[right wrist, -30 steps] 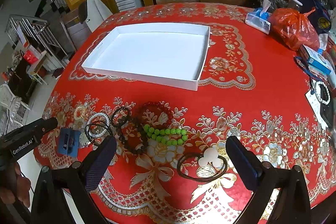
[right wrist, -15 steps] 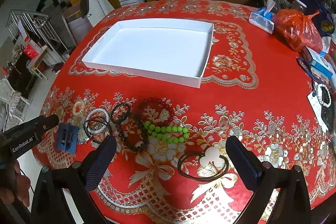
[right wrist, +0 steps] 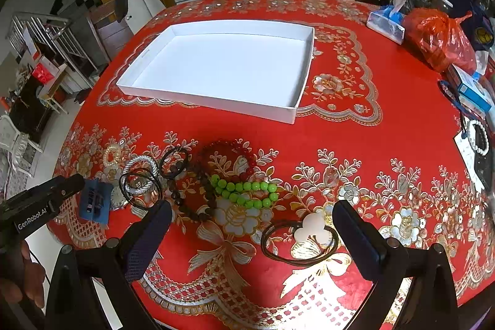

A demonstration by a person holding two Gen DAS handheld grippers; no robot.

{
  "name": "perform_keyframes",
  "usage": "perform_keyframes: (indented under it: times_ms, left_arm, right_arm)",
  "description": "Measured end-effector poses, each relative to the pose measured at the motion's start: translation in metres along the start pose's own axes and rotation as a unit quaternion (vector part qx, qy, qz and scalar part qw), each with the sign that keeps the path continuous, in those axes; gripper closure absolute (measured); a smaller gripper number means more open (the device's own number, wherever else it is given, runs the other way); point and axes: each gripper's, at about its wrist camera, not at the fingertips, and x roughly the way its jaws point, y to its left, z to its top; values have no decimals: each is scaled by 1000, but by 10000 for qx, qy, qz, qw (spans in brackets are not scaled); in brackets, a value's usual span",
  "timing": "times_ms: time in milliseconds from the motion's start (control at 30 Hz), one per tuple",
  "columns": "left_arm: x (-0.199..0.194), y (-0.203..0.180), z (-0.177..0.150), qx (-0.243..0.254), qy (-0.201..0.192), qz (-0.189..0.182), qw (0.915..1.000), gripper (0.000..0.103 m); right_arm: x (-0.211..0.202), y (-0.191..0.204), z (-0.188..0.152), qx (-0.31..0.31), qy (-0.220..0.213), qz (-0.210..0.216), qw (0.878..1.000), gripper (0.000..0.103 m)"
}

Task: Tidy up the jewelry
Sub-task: 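Hold the blue rectangular frame in the left gripper above the jewelry row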

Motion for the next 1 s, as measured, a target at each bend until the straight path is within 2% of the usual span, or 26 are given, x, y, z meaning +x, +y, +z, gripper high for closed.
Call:
perform_keyframes:
  times_ms: [1000]
  left_arm:
    - [3,4,-2,-17,48,20,10000,56]
  right_arm:
    - [5,11,-2,-274,69,36,9996,0]
